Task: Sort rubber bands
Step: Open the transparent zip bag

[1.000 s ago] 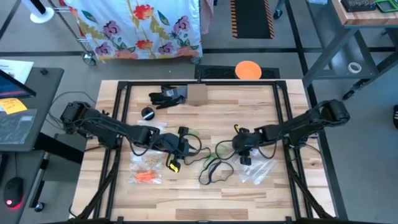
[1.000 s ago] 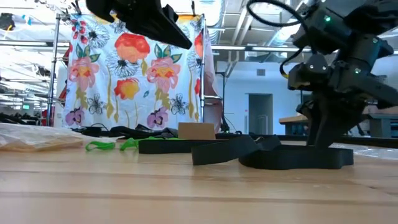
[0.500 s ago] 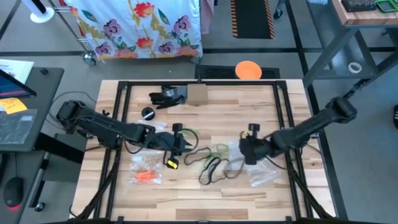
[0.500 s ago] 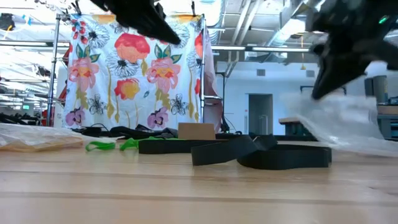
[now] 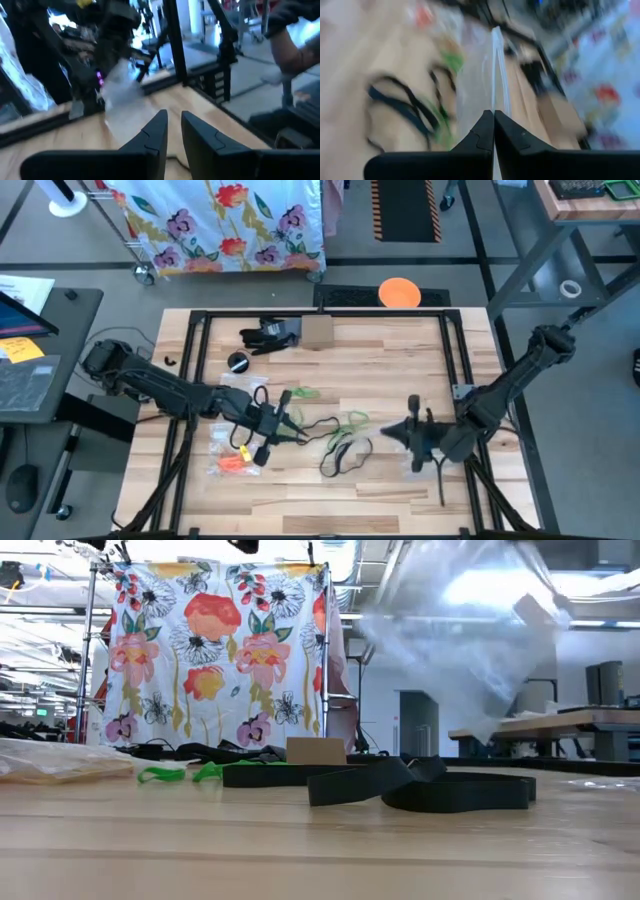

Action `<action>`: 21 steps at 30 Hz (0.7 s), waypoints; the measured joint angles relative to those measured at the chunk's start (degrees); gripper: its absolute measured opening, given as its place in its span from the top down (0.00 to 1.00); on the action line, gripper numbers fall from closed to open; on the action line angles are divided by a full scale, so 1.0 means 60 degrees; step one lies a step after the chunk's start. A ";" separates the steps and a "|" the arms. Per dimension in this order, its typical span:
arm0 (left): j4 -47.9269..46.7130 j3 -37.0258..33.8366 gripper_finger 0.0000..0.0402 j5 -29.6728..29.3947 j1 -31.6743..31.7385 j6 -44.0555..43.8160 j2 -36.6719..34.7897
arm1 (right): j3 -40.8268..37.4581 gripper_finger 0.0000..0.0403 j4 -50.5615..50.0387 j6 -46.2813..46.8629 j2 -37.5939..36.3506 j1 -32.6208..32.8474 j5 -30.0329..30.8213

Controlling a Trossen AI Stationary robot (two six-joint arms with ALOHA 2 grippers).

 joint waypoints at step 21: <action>0.1861 0.0963 0.88 0.1504 0.0389 0.1070 0.2775 | -0.0060 1.00 0.4096 -0.2270 0.2007 -0.2797 -0.6029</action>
